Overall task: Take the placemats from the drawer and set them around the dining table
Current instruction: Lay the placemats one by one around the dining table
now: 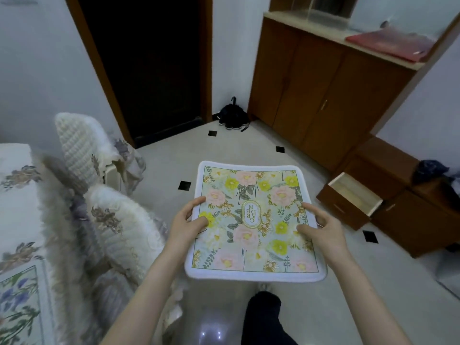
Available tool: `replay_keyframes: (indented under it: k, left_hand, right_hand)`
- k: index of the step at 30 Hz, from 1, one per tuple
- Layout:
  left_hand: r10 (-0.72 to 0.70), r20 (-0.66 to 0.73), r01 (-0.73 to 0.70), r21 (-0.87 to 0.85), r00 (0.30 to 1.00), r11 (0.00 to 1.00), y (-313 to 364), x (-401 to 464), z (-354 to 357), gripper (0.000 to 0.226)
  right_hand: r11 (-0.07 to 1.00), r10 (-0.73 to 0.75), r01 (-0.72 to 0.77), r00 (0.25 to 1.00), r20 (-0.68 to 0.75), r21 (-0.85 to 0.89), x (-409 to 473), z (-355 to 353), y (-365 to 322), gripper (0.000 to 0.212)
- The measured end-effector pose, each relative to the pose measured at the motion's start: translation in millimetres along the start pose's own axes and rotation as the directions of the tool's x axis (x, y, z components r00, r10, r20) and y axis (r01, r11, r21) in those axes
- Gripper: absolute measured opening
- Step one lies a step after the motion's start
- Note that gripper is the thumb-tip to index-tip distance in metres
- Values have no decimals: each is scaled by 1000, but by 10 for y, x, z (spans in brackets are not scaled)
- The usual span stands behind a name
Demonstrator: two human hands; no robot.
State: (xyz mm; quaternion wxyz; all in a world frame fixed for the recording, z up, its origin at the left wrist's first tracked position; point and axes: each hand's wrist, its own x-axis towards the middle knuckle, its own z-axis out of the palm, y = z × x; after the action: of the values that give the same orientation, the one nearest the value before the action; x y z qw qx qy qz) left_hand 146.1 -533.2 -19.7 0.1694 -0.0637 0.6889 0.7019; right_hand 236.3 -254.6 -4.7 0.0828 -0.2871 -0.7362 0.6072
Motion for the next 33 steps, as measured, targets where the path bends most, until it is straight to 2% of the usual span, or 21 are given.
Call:
replay_keyframes:
  k: [6,16,22,33]
  left_hand:
    - [-25,-190,12,-68,981,998,220,1020,287,49]
    - [-50,-468,-12,-129,882,992,809,2275,436,46]
    - [-53,-568,-36,-146,822,989,965,3109,-5,46]
    - [-13,-602,-120,-179,798,977,1696,4814,-1301,46]
  right_hand:
    - [998,-49,56,983,180,-31,1519,288,-369,53]
    - [993,-65,100,896,439,-56,3483,1019,-1107,52]
    - [990,-80,128,833,547,-50,4329,1947,-1426,52]
    - [978,-152,208,769,622,-19,5567,3849,-2460,51]
